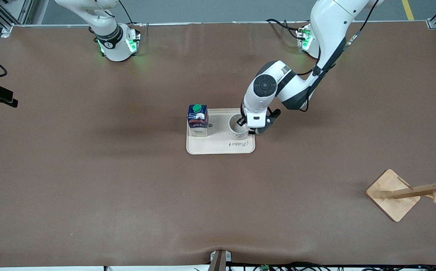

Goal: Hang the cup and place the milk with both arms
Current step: 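Close the left gripper on the white mug rim, then lift the mug with the left gripper toward the wooden stand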

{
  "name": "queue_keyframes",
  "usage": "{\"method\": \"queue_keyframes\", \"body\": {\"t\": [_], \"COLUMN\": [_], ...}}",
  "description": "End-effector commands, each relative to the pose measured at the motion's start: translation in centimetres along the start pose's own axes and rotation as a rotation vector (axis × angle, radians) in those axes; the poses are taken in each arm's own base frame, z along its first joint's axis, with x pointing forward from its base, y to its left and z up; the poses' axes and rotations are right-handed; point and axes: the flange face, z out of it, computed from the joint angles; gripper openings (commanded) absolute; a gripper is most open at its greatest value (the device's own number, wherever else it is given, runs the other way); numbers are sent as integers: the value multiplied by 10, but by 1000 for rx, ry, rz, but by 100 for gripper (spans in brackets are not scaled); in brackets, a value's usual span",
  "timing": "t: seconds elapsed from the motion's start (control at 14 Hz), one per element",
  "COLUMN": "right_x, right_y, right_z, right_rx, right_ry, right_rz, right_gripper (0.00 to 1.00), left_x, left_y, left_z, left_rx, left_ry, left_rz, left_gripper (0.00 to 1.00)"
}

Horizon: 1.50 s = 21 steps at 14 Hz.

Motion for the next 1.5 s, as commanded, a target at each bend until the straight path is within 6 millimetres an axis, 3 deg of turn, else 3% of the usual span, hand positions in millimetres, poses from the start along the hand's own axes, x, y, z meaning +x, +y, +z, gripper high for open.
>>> {"method": "queue_keyframes", "body": {"t": [0.0, 0.36, 0.5, 0.79, 1.0, 1.21, 1.43], "right_x": [8, 13, 17, 22, 32, 33, 35], "right_y": [0, 1, 2, -4, -4, -12, -55], "right_z": [10, 18, 24, 35, 51, 52, 51], "right_rx": [22, 26, 47, 85, 89, 124, 134], "right_ry": [-12, -21, -32, -47, -72, -78, -84], "right_rz": [-8, -7, -2, -11, -1, -10, -80], "right_gripper": [100, 100, 100, 100, 100, 100, 100], "left_x": [-3, 9, 42, 104, 152, 177, 222], "left_y": [4, 23, 26, 13, -4, -16, -40], "left_z": [-47, -131, -162, -206, -225, -227, -239], "left_rx": [-40, -25, -8, 91, 120, 180, 240], "left_ry": [69, 133, 140, 154, 190, 231, 263], "left_rz": [32, 222, 224, 321, 305, 395, 477], "left_gripper": [0, 0, 0, 0, 0, 0, 0]}}
